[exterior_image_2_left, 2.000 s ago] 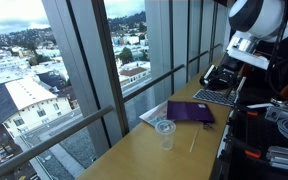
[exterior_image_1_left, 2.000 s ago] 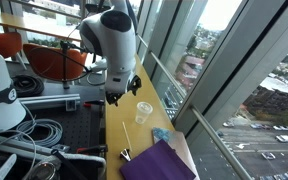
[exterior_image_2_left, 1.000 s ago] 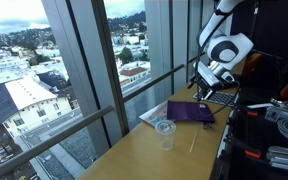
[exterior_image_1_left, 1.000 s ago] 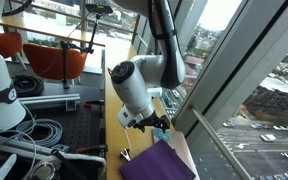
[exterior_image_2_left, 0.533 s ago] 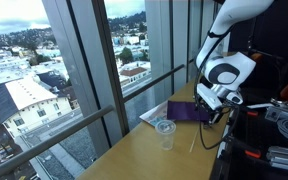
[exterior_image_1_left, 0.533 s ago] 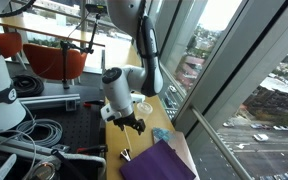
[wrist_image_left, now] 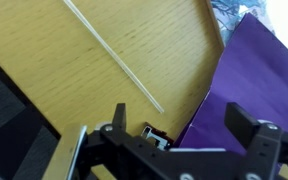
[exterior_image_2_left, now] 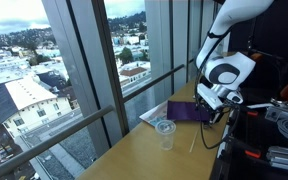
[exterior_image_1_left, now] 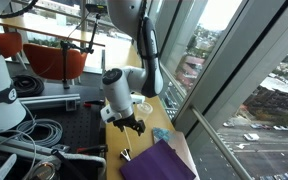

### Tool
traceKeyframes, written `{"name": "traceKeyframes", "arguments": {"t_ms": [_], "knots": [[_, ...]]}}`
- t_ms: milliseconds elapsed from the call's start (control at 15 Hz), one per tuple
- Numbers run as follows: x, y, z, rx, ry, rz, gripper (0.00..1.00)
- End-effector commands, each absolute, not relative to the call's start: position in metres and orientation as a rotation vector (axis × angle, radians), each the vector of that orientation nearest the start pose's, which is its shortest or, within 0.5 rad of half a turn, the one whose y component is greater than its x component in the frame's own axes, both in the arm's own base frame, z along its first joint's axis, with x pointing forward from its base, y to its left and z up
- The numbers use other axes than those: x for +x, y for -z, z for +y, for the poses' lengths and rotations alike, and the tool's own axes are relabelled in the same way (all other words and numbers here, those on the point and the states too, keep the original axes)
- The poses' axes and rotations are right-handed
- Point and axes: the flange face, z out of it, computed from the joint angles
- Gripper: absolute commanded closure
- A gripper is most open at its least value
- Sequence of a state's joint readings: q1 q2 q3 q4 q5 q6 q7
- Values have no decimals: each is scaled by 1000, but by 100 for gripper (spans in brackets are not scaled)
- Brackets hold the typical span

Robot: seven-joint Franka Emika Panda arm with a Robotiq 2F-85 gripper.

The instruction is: Pick up the straw and put it in the cup

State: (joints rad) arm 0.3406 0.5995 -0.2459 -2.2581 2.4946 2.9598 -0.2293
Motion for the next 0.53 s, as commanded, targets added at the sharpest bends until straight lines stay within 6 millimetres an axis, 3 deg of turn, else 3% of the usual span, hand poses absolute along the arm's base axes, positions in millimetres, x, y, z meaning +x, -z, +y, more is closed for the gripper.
{"name": "traceKeyframes", "arguments": {"t_ms": [0,200,467], "knots": [[416,-89,-9,-1521,121,2330,0],[407,-78,1,-1633,-24,2309,0],[421,-75,-11,-1696,-85,2305,0]]}}
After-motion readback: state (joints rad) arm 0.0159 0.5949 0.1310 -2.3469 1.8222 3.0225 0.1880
